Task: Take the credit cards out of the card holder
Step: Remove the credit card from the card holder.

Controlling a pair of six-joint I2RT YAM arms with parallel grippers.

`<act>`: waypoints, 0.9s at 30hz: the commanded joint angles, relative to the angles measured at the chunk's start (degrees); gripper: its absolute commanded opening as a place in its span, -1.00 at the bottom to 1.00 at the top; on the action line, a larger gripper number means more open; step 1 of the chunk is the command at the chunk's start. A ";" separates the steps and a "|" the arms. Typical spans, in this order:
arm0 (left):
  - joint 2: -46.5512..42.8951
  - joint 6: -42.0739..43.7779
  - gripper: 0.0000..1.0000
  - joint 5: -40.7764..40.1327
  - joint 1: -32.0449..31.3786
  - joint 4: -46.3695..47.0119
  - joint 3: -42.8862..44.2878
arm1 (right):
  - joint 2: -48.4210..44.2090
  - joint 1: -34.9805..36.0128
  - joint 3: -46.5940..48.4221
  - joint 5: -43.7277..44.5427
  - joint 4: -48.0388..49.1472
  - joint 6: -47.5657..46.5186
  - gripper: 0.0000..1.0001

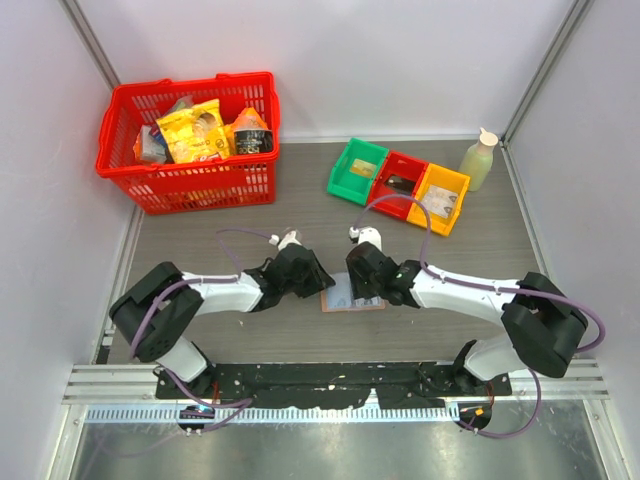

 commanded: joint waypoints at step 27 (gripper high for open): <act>10.16 -1.19 -0.25 6.52 -4.21 0.39 10.16 | -2.97 -13.63 -11.91 -14.42 6.35 6.31 -0.56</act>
